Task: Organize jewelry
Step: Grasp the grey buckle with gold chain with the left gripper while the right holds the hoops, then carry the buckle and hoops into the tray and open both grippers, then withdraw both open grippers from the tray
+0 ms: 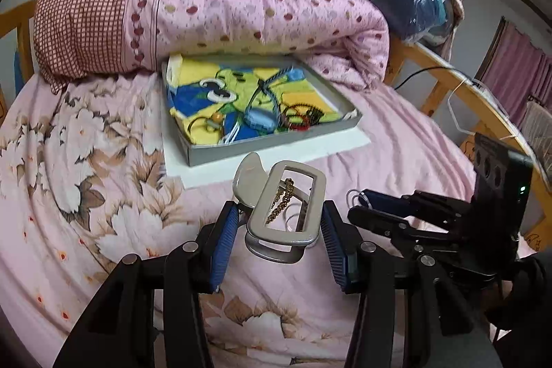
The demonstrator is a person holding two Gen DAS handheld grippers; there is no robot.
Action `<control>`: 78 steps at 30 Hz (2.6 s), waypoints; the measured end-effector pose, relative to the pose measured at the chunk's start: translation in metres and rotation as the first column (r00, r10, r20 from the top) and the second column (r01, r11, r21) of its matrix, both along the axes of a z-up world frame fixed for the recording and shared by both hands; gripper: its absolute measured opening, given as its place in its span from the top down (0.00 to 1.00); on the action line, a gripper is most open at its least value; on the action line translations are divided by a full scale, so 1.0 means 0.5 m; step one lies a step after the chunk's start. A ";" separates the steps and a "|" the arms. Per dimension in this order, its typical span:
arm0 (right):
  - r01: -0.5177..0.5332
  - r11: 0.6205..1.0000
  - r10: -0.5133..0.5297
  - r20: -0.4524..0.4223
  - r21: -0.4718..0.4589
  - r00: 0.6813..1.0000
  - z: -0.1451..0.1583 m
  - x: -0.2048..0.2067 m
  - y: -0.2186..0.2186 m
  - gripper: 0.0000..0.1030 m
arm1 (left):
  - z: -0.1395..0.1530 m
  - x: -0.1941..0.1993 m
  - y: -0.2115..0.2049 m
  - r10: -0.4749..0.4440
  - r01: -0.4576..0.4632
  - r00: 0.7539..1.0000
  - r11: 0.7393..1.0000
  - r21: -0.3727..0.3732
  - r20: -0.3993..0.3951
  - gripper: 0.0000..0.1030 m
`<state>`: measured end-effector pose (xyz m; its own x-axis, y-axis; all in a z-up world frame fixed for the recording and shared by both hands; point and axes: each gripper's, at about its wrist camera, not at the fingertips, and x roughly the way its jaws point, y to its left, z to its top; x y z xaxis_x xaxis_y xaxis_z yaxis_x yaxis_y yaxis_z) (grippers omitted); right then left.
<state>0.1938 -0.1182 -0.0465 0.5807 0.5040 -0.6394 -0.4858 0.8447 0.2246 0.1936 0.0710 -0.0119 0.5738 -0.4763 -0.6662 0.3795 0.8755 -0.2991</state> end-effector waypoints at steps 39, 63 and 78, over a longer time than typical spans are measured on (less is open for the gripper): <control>0.091 0.992 -0.095 -0.041 -0.090 0.995 -0.046 0.305 0.050 0.73 | -0.078 0.254 0.067 0.119 -0.127 0.986 0.990 -0.066 -0.115 0.58; 0.138 0.985 -0.140 -0.013 -0.106 0.990 -0.028 0.296 0.012 0.49 | -0.079 0.268 0.074 0.134 -0.146 0.983 0.985 -0.093 -0.124 0.52; 0.166 0.986 -0.162 0.107 -0.029 0.981 0.038 0.183 -0.036 0.12 | -0.013 0.172 0.088 0.203 -0.202 0.979 0.976 -0.086 0.013 0.33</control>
<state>0.2854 -0.1364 -0.0275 0.7175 0.3731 -0.5882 -0.3589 0.9218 0.1469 0.2795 0.1152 -0.0183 0.6776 -0.4026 -0.6154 0.2040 0.9069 -0.3687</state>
